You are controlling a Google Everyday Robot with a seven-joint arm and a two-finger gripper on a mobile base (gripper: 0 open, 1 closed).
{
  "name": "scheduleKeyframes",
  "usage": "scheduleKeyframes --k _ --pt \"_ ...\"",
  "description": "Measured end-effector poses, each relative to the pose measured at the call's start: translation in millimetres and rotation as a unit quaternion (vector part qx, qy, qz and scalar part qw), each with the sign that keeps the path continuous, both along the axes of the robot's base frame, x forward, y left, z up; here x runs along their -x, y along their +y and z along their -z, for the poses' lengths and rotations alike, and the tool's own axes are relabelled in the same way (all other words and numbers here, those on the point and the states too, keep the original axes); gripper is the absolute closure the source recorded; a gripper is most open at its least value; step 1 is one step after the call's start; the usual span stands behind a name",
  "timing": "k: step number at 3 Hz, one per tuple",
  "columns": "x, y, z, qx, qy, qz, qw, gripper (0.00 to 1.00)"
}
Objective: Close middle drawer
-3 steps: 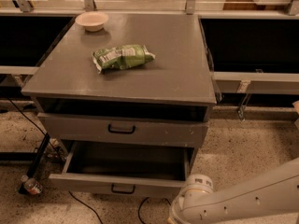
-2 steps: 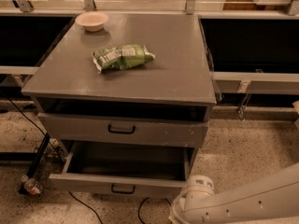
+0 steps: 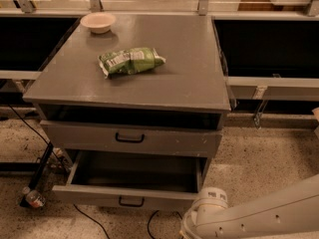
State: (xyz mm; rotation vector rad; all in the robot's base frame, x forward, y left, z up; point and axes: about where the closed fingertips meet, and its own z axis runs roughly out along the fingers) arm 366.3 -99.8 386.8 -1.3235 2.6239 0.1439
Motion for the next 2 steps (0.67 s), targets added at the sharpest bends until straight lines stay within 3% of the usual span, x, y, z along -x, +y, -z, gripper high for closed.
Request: scheduleKeyframes --k 2 --pt "-20.3 -8.8 0.9 0.009 -0.033 0.069 0.9970 1.00"
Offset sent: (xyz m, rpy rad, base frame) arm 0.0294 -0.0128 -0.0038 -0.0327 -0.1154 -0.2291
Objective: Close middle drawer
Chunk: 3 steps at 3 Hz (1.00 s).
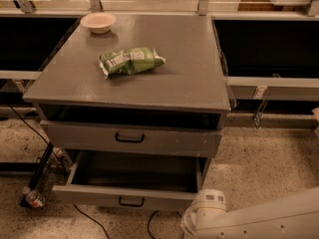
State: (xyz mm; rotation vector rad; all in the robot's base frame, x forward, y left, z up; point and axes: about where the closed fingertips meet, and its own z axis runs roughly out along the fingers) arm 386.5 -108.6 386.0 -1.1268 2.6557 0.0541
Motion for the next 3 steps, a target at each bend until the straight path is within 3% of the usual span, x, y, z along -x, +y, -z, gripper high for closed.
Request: scheduleKeyframes --k 1,2,3 --pt "-6.0 -5.3 6.5 0.007 -0.018 0.039 0.9991 1.00" --pt "-9.0 -4.8 6.9 0.005 -0.021 0.044 0.9988 1.00" --pt "-34.0 -0.6 10.6 -0.013 -0.041 0.087 0.9953 1.00"
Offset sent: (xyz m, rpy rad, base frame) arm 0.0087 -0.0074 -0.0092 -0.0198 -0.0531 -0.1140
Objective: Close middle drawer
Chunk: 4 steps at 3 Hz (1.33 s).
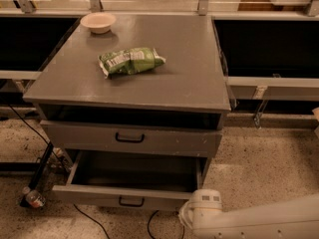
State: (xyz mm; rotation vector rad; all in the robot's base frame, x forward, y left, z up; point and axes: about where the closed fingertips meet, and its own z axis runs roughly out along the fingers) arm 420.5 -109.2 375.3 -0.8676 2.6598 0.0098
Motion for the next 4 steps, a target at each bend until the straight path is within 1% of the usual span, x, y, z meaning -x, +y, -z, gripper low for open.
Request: scheduleKeyframes --k 1,2,3,4 --pt "-18.3 9.0 9.1 -0.015 0.001 0.012 0.9998 1.00" --pt "-39.4 19.7 19.1 -0.029 0.003 0.017 0.9994 1.00" --pt "-39.4 19.7 19.2 -0.029 0.004 0.017 0.9994 1.00" --pt "-39.4 19.7 19.2 -0.029 0.004 0.017 0.9994 0.80"
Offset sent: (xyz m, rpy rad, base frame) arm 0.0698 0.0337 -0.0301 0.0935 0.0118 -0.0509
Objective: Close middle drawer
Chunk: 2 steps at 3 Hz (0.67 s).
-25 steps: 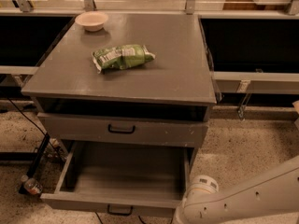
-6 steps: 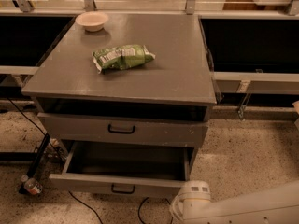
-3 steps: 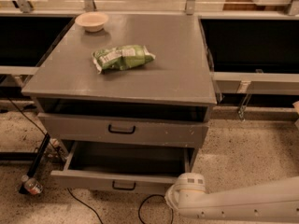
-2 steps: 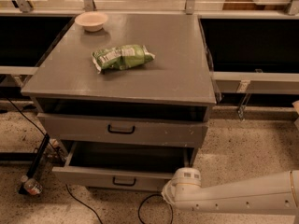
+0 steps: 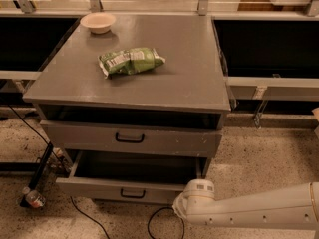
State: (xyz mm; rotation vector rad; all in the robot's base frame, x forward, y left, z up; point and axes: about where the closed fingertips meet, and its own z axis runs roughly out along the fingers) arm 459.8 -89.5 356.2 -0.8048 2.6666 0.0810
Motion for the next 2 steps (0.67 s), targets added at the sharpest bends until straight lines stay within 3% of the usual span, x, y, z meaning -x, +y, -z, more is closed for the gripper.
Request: scheduleKeyframes --k 2 --pt "0.0 0.0 0.0 0.000 0.000 0.000 1.0000 0.35"
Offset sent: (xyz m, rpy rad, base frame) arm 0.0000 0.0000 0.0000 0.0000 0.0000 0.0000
